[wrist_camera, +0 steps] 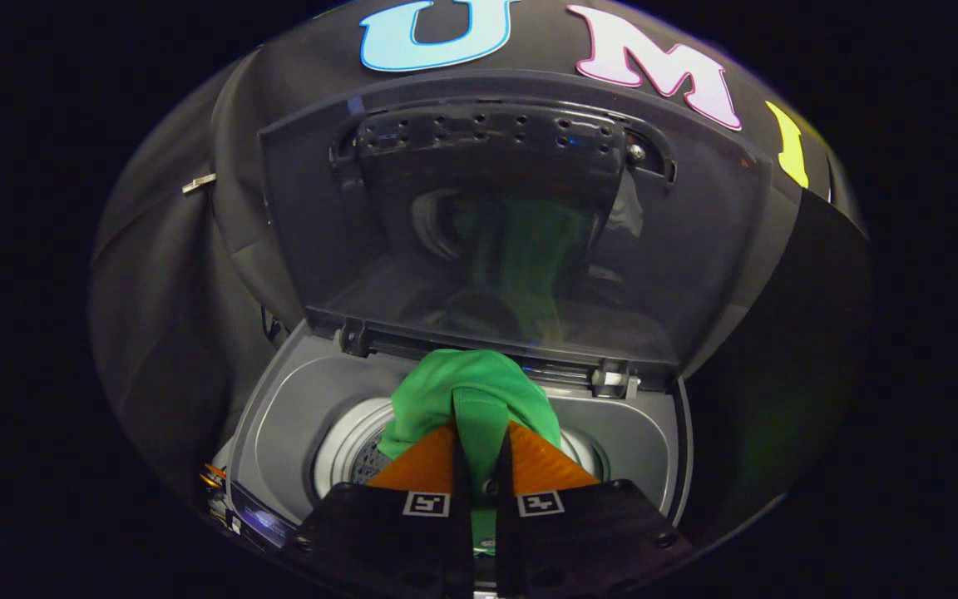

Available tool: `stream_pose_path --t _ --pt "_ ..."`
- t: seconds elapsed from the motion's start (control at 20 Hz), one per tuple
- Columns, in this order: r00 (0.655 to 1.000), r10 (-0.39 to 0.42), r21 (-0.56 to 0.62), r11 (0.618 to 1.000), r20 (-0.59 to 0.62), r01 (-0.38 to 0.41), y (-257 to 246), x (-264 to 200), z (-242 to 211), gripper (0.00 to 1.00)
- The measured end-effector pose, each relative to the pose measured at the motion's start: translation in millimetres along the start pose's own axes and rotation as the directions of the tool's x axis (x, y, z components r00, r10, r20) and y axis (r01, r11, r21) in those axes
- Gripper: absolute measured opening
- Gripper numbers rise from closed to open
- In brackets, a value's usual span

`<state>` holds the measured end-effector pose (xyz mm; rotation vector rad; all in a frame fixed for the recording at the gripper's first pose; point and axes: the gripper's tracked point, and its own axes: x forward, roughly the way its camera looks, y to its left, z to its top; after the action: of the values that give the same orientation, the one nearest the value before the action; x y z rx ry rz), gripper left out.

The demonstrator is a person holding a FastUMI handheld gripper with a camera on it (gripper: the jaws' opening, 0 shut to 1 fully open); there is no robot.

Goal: Put the clothes into the washing machine and then close the washing machine lid.

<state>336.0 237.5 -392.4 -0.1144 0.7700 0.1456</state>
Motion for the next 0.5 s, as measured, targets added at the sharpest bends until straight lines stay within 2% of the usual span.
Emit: stream_pose_path --t 0.15,0.3,0.4,0.5 --pt "1.0 -0.009 0.009 1.0 -0.026 0.009 -0.8 4.4 -14.4 0.2" --pt "0.999 -0.035 0.008 0.999 -0.002 0.035 -8.6 -3.2 -10.9 0.67" --pt "1.0 -0.01 0.003 1.0 0.016 0.01 -1.7 -14.4 -8.6 0.98" --pt "0.999 0.009 -0.014 1.0 0.05 -0.008 1.5 -31.8 0.4 0.98"
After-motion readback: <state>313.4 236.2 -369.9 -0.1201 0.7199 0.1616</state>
